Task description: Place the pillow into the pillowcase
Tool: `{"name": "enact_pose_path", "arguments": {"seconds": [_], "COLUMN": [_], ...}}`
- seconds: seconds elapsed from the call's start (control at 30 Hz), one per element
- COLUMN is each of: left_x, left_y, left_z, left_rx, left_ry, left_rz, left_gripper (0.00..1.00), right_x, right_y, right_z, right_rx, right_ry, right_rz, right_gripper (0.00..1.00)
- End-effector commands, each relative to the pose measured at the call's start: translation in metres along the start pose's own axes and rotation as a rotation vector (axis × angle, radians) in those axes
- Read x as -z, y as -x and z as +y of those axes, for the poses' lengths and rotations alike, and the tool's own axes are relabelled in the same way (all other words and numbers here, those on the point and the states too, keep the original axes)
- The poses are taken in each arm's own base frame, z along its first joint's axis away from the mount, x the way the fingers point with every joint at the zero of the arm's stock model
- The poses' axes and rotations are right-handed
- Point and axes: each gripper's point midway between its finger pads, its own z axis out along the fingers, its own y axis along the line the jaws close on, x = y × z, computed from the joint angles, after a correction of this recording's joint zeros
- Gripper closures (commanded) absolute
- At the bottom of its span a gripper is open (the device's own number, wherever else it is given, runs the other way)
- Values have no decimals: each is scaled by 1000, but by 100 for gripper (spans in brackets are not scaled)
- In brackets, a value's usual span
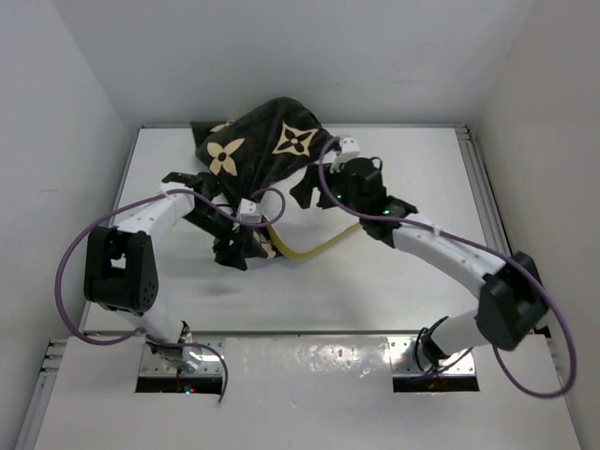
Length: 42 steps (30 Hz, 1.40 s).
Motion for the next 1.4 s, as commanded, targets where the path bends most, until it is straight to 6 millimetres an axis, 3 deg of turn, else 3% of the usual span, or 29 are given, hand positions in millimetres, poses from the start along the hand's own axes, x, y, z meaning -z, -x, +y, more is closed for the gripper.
{"name": "enact_pose_path", "arguments": {"seconds": [0.0,0.03,0.07,0.1,0.13,0.17,0.2,0.23,0.27,0.3,0.33,0.4,0.43,0.47,0.53,0.6,0.63,0.7,0.77,0.83,0.93,0.97,1.13,1.23,1.3,1.37], "left_x": [21,34,40,46,57,61,60,72,68,66,55,45,32,32,30,24,33,30,30,28,25,24,23,27,20,11], "left_y": [12,33,45,58,82,95,117,150,151,172,174,184,173,179,168,156,167,166,169,159,156,158,182,173,160,143], "left_z": [-7,2,7,9,16,18,29,58,59,81,106,144,169,188,225,256,266,284,293,301,307,307,297,306,318,326], "left_rx": [-56,-91,-92,-100,-188,-223,-214,-267,-164,-92,-75,-79,-74,-96,-75,-32,-33,-20,-44,-53,-58,-55,-73,-89,-72,-43], "left_ry": [22,65,91,118,171,193,246,381,395,481,565,713,799,875,1013,1077,1122,1169,1221,1262,1285,1282,1244,1289,1277,1249], "left_rz": [69,58,53,57,81,82,54,4,11,-46,21,53,149,150,241,269,250,263,269,315,317,301,197,250,294,328], "left_gripper": [29,29,33,42,51,74,80,73,73,41,33,23,22,20,19,19,19,19,20,22,32,41,56,48,37,33], "right_x": [44,60,67,75,87,92,99,105,109,111,112,112,110,107,103,102,97,95,95,94,95,97,96,94,93,90], "right_y": [-29,-22,-21,-27,-17,-15,-20,-17,-17,-25,-20,-30,-31,-39,-45,-60,-58,-68,-79,-83,-94,-99,-104,-105,-104,-103], "right_z": [-25,-37,-49,-66,-81,-94,-120,-130,-139,-150,-161,-174,-175,-178,-179,-182,-181,-178,-178,-177,-177,-178,-177,-176,-175,-174], "right_rx": [42,1,-76,-116,-140,-143,-156,-184,-197,-212,-231,-260,-274,-292,-313,-348,-357,-395,-418,-425,-440,-444,-447,-449,-451,-453], "right_ry": [-32,-54,-110,-163,-207,-247,-344,-389,-419,-446,-468,-486,-471,-474,-455,-444,-415,-378,-366,-354,-352,-354,-348,-343,-335,-325], "right_rz": [215,215,208,213,171,151,131,103,87,90,52,54,58,82,107,132,108,100,109,104,115,122,125,126,118,107], "right_gripper": [24,70,100,100,100,100,100,79,68,59,44,37,35,33,31,30,29,29,29,30,31,31,35,35,34,30]}}
